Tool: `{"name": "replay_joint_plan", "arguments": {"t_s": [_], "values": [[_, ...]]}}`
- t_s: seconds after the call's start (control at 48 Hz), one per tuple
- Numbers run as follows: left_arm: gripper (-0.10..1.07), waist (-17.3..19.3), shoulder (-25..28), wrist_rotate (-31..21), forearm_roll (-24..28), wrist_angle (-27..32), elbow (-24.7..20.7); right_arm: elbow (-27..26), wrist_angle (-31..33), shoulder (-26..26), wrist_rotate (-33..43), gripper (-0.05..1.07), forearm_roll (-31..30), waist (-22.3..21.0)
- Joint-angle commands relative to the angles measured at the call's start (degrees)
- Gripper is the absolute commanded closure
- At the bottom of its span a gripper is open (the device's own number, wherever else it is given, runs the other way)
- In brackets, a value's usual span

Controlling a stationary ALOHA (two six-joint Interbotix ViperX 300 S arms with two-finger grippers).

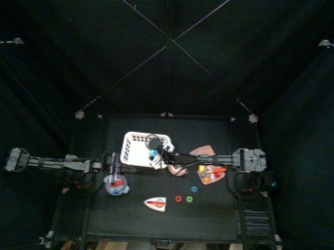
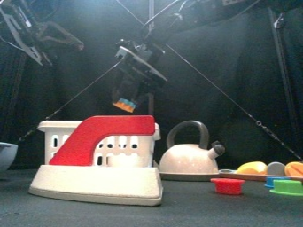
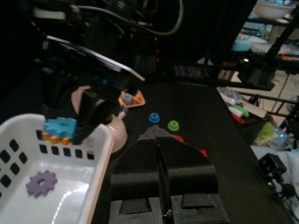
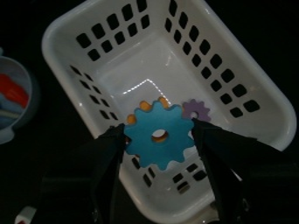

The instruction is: Place gears in basket

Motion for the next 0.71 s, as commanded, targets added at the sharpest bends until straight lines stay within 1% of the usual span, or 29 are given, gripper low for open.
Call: {"name": "replay_joint_plan", "arguments": {"t_s": [0.0,0.083,0.146,0.312,0.521,0.688], "values": [[1.0,-1.0,-0.7,0.1,-0.1,0.8,-0.4,-5.3,0.4,1.0,-3.1,0.35,3.6,-1.4],[1.0,-1.9,-1.3,0.2,0.0,1.2,0.0,-8.3,1.3,3.6,-6.6,0.35,7.0,-2.5],[1.0,-2.7,-1.5,0.4,0.1,1.2,0.1,-9.8,1.8,5.4,-8.3,0.35,8.3,-3.3],[1.0,-3.3,-1.6,0.4,0.5,1.1,0.0,-13.7,3.3,9.8,-11.8,0.35,9.8,-4.5],[1.0,-3.2,-1.6,0.3,0.5,1.0,0.1,-16.9,5.3,13.7,-12.0,0.35,10.0,-4.9],[1.0,-3.0,-1.5,0.3,0.5,1.0,0.1,-18.1,5.4,15.4,-12.0,0.34,10.0,-4.9]]}}
